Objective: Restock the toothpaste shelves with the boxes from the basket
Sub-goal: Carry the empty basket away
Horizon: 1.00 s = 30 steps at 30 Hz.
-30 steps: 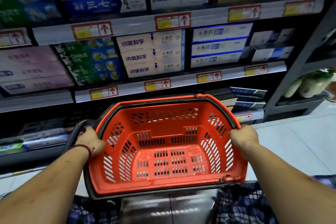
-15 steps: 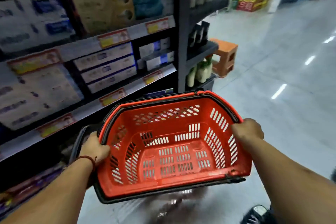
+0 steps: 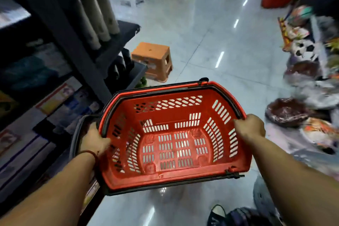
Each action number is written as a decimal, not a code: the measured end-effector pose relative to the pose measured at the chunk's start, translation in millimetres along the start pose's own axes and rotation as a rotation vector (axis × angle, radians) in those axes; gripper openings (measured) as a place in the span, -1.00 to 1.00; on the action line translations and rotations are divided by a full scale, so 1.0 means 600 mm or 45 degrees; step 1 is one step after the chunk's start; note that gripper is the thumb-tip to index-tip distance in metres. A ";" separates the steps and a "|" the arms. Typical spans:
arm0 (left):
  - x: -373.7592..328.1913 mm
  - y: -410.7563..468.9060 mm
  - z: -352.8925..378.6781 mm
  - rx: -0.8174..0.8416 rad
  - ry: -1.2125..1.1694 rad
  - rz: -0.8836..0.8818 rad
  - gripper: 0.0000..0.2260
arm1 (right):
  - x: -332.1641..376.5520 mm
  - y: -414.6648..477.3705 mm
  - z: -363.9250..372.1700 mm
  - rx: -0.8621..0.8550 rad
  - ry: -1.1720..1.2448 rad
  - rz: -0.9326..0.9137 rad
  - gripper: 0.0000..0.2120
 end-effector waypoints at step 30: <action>-1.236 0.600 0.105 0.344 -0.331 0.555 -0.53 | 0.604 0.597 -0.813 -0.303 0.264 0.274 -0.69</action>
Point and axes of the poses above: each hand's wrist, its own y-axis towards the middle knuckle, its own z-axis out of the palm, x = y × z, the point moved 3 cm from there along y, towards the middle knuckle, and after that the axes turned 11 degrees about z, right-handed, at the moved point
